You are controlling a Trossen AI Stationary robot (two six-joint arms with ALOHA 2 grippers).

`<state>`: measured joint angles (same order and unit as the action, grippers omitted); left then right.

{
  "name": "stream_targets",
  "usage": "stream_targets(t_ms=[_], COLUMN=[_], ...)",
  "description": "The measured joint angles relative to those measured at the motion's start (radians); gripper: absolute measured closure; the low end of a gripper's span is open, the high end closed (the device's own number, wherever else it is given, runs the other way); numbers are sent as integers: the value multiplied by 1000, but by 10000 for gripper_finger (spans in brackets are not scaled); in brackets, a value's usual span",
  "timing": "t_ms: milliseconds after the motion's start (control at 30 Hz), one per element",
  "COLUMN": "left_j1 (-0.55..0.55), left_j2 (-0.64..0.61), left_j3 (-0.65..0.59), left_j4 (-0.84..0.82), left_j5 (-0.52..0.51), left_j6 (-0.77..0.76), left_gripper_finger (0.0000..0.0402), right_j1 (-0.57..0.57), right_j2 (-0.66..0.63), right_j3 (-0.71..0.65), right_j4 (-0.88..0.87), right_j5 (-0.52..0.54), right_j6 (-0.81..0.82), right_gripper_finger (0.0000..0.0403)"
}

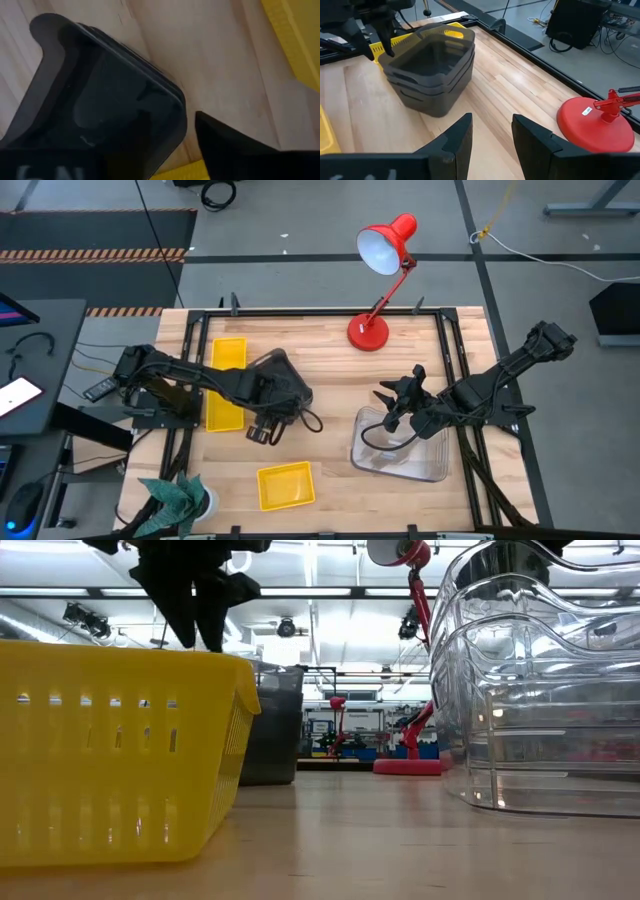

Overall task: Stack baskets by color
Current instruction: Move the stacked black bins to the top center of the table

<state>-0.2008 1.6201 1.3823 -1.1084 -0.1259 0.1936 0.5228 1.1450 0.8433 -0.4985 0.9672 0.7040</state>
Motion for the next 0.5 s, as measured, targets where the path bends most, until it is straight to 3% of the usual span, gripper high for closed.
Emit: stream_targets(t_ms=[200, 333, 500], left_j1=[9, 14, 19], left_j2=[-8, -23, -47], left_j3=[0, -16, -139], left_j4=[-51, -71, -26], left_j5=[-6, -40, -77], left_j6=[24, 58, 85], left_gripper_finger=[183, 181, 192], right_j1=[0, 0, 0], right_j2=[0, 0, 0], right_j3=[0, 0, -26], right_j4=[1, 1, 24], right_j5=[0, -5, -12], right_j6=[0, 1, 1], right_gripper_finger=[260, 260, 260])
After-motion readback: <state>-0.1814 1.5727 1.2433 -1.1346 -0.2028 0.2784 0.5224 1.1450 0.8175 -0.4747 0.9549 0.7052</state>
